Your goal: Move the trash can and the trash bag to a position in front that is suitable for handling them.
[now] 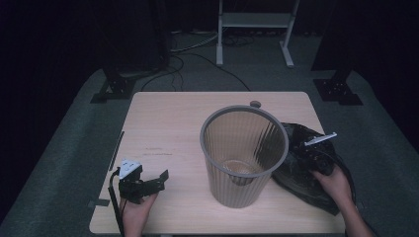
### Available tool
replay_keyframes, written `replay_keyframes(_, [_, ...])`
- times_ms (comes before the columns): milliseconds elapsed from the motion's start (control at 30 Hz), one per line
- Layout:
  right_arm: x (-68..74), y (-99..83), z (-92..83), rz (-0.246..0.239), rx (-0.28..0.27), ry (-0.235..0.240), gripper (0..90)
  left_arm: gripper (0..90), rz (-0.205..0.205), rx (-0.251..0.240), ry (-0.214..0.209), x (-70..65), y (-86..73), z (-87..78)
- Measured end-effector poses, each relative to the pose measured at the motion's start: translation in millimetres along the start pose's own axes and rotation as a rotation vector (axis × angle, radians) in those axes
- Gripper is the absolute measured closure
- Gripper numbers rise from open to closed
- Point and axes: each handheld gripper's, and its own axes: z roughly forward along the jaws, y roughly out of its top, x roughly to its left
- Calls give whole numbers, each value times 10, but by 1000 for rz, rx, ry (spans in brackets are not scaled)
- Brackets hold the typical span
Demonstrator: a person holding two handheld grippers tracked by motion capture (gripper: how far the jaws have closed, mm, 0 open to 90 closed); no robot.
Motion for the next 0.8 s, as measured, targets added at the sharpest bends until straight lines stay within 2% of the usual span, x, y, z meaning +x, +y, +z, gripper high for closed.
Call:
replay_keyframes(67, [-47, -50, -80, 39, -36, 52, 895, 9, 3, -2, 1, -6, 4, -7])
replay_keyframes(167, [-76, -58, -177, 65, -77, 82, 897, 9, 0, -1, -3, -5, 4, -9])
replay_keyframes(233, [-105, -40, -354, 85, -133, 117, 897, 9, 0, -2, -3, -8, 5, -8])
replay_keyframes(300, [-119, -25, -481, 96, -170, 132, 898, 9, 1, -4, -5, -11, 8, -9])
replay_keyframes(333, [-119, -25, -481, 96, -170, 132, 898, 9, 1, -4, -5, -11, 8, -9])
replay_keyframes(433, [-122, 2, -648, 97, -207, 133, 898, 9, 1, -5, -6, -13, 8, -12])
replay_keyframes(467, [-120, 27, -755, 90, -224, 122, 898, 9, 0, -5, -6, -13, 10, -13])
replay_keyframes(500, [-120, 27, -755, 90, -224, 122, 898, 9, 1, -6, -6, -13, 12, -17])
replay_keyframes(600, [-127, 63, -918, 85, -251, 114, 898, 9, -1, -9, -5, -11, 16, -25])
replay_keyframes(633, [-128, 87, -1035, 81, -267, 107, 898, 9, -2, -11, -6, -9, 19, -30])
replay_keyframes(667, [-128, 87, -1035, 81, -267, 107, 898, 9, -2, -11, -6, -9, 19, -30])
replay_keyframes(700, [-127, 113, -1161, 77, -280, 98, 898, 9, -3, -11, -7, -7, 20, -33])
replay_keyframes(733, [-127, 113, -1161, 77, -280, 98, 898, 9, -3, -13, -7, -6, 22, -36])
replay_keyframes(800, [-128, 140, -1301, 72, -296, 95, 898, 9, -2, -17, -8, -8, 29, -45])
